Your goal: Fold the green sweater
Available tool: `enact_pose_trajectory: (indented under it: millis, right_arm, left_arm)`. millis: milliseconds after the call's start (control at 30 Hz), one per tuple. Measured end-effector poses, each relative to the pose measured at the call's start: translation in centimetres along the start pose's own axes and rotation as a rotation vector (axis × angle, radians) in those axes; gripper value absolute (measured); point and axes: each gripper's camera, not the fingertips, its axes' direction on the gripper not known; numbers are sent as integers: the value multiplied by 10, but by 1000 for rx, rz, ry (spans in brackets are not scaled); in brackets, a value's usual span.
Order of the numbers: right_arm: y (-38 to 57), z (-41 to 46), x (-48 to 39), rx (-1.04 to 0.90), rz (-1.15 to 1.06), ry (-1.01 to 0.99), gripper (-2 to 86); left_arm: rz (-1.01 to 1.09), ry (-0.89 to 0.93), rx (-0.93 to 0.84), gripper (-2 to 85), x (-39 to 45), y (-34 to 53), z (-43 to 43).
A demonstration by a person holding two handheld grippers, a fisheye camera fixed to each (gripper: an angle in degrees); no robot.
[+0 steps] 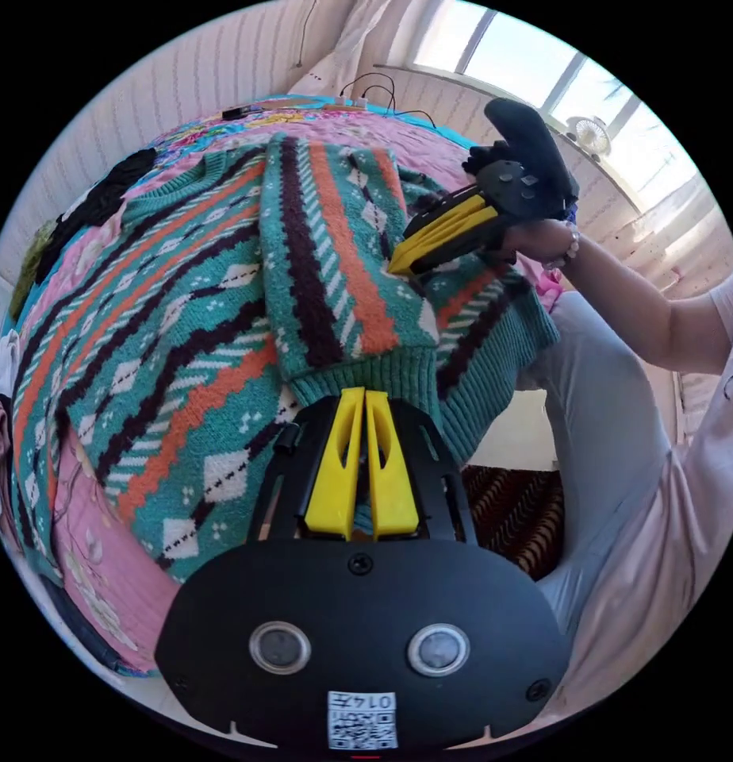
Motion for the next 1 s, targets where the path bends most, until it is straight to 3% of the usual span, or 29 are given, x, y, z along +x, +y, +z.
enact_pose_trajectory:
  millis: [167,333,400,500,600,667,767,833,1000]
  right_arm:
    - [2,3,-3,55,67,17,-6]
    - [23,-5,4,38,453,-26,24]
    - [39,-12,-11,59,624,55,64]
    - [49,-17,-35,43,741,161,81]
    - [49,-18,-49,-16,817,284,95]
    - [49,-8,-51,-53,849,294,127]
    - [40,32,-50,-209,835,83,112]
    - [29,38,-55,-250,812,129,85]
    - [8,33,-75,-282,689,72,47]
  left_arm:
    - [-105,7,126,-10,-3,37,-11]
    - [-177,21,234,-8,-13,79,-44]
    - [-243,-57,242,-5,-23,105,-61]
    - [-378,-232,238,17,-47,147,-86]
    - [-470,-288,166,54,-76,186,-96]
    - [-530,-278,156,64,-90,204,-100]
    - [-586,-177,173,76,-107,219,-96]
    - [-593,-81,115,73,-113,219,-81]
    - [-481,-173,45,5,-108,226,-91]
